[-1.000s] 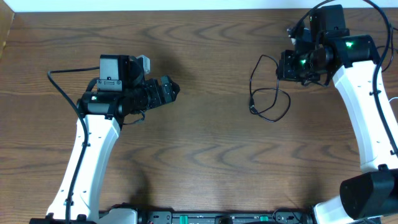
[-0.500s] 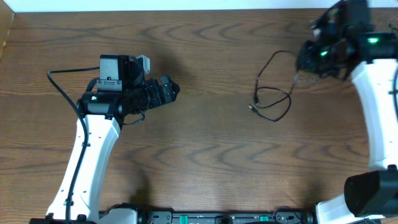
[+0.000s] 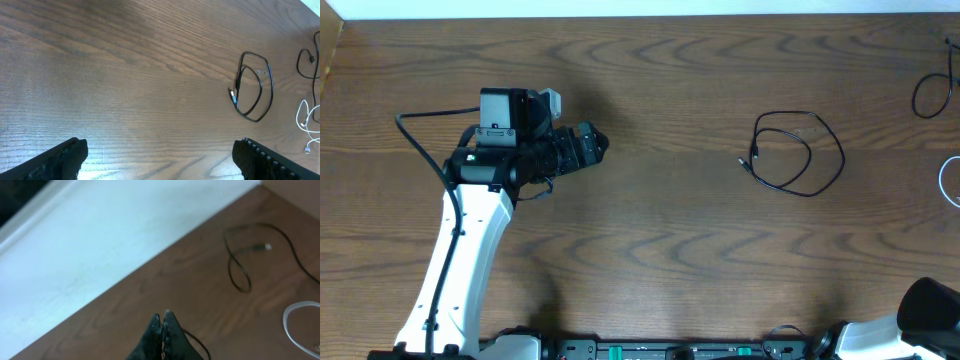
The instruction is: Untangle cables
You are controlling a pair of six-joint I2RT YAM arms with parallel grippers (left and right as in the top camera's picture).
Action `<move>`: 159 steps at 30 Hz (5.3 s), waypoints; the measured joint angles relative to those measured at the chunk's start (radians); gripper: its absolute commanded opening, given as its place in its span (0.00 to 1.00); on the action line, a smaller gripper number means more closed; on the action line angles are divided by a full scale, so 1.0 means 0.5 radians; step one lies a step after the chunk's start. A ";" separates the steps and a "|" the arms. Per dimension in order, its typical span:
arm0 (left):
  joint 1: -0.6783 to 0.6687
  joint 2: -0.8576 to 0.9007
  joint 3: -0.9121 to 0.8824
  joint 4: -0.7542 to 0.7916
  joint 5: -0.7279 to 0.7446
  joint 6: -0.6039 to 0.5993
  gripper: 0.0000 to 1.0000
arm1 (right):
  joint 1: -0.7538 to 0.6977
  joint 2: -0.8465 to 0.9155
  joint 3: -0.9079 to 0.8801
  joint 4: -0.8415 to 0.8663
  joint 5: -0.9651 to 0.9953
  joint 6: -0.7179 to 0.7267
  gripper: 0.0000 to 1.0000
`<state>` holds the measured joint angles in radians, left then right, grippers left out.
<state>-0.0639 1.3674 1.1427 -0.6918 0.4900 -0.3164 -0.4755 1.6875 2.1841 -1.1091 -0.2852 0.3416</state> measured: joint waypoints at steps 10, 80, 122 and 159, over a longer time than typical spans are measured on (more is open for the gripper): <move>-0.001 0.000 0.000 0.000 0.000 0.000 0.98 | 0.298 0.204 0.013 -0.532 -0.077 -0.309 0.44; -0.001 0.000 0.000 0.000 0.000 0.000 0.98 | 1.418 0.912 -1.302 0.399 0.393 -0.018 0.01; -0.001 0.000 0.000 0.000 -0.001 0.000 0.98 | -0.314 0.288 0.326 0.222 0.309 0.060 0.02; -0.001 0.000 0.000 0.001 -0.001 0.000 0.98 | 0.651 -0.003 0.313 -0.818 -0.763 -0.351 0.99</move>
<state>-0.0643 1.3674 1.1427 -0.6914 0.4896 -0.3164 -0.1501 1.6859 2.3405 -1.5181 -0.6666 0.1661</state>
